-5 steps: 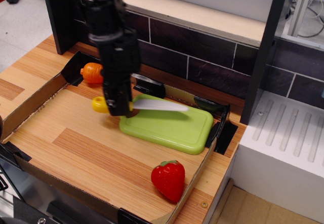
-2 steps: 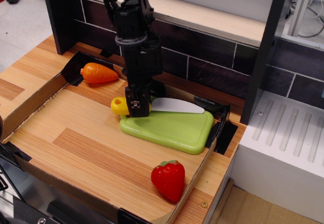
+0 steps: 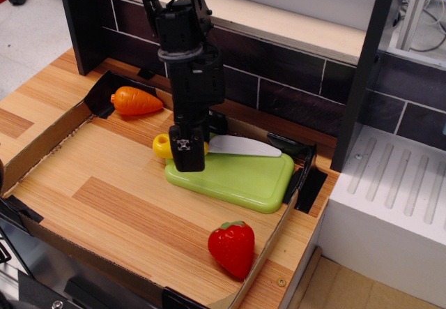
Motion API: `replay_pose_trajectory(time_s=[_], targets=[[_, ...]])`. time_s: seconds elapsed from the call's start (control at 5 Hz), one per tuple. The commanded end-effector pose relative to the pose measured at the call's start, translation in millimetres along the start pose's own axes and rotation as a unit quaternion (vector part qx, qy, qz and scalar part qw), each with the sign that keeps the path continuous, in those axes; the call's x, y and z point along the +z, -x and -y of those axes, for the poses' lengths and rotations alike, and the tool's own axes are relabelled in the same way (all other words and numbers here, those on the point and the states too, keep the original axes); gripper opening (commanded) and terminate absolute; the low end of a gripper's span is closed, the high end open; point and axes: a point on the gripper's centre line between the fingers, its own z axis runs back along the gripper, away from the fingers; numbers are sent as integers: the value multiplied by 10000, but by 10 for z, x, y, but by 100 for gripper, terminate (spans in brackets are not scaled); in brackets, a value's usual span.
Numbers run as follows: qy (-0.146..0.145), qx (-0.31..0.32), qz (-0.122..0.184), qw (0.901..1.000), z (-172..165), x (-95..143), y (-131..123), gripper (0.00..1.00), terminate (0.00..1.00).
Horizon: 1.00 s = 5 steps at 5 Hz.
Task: Put knife on cutting board
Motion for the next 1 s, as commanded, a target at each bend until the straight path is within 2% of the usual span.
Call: replay_pose_trajectory(time_s=[0.0, 0.2, 0.4, 0.6, 0.8], targets=[[-1634, 1398, 881, 9726, -228, 850, 375, 100, 0], [-2283, 2484, 1236, 9332, -346, 1104, 598, 100, 0], [-2179, 3373, 1341, 9060, -443, 1220, 900, 100, 0], [-2179, 3373, 1341, 9060, -443, 1220, 900, 100, 0], [-2179, 3373, 1341, 9060, -443, 1220, 900, 100, 100]])
